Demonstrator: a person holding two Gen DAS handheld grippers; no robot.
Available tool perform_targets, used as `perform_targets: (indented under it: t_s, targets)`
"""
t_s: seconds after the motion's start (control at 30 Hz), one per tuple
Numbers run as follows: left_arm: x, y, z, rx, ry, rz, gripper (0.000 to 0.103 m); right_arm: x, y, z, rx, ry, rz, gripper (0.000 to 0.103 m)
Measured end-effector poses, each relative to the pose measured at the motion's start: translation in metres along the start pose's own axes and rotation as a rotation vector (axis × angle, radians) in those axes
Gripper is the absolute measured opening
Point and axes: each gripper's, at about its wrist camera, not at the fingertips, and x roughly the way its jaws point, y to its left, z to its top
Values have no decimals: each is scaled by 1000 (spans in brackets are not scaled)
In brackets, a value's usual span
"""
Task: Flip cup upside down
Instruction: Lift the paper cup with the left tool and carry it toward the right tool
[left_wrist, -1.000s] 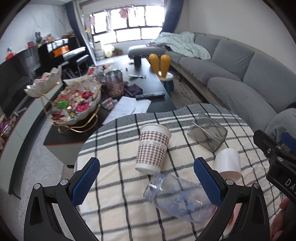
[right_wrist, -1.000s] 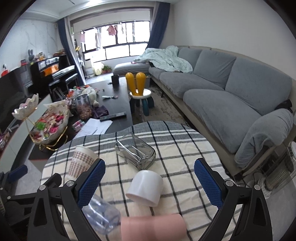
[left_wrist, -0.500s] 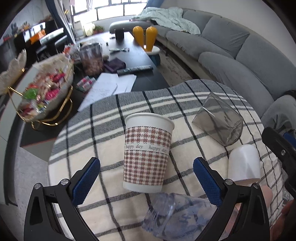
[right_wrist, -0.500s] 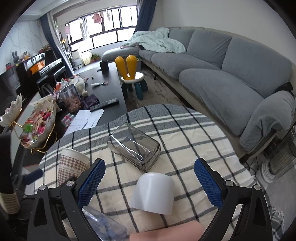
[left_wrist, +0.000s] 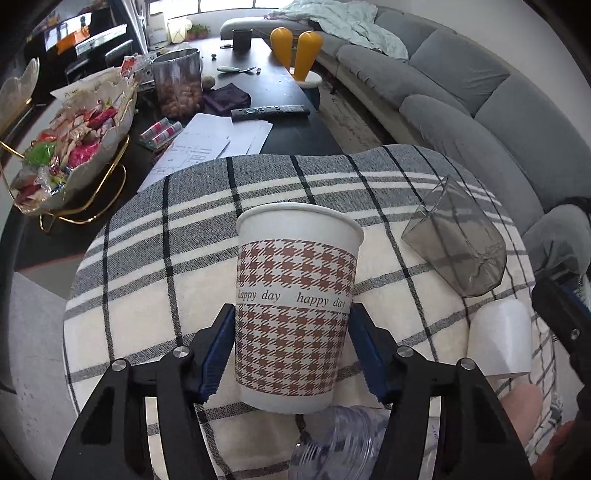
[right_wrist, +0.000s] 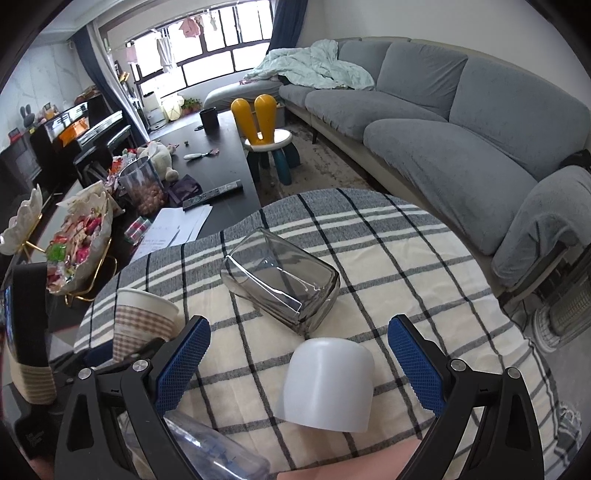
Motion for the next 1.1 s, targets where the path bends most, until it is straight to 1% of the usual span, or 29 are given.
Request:
perform_targets:
  t_s: [0.17, 0.27, 0.4, 0.5, 0.57, 0.67, 0.87, 1.1]
  targets:
    - [-12, -5, 0, 11, -31, 5, 60, -5, 2, -2, -6, -12, 3, 97]
    - [-23, -9, 3, 10, -46, 9, 60, -11, -4, -1, 5, -17, 9, 97]
    - [-50, -21, 2, 10, -92, 45, 60, -31, -14, 5, 15, -47, 12, 97]
    - [-75, -31, -7, -5, -131, 66, 60, -49, -27, 8, 15, -70, 16, 97]
    - [-91, -43, -18, -10, -144, 71, 60, -64, -38, 8, 7, -86, 16, 97]
    - [-108, -62, -37, -25, -143, 64, 60, -86, -56, 4, -10, -102, 18, 97]
    - [-144, -104, -88, -87, -170, 73, 60, -122, -103, -11, -28, -67, 33, 97]
    - [-158, -152, -146, -125, -146, 33, 60, -159, -146, -47, -102, -66, 3, 97]
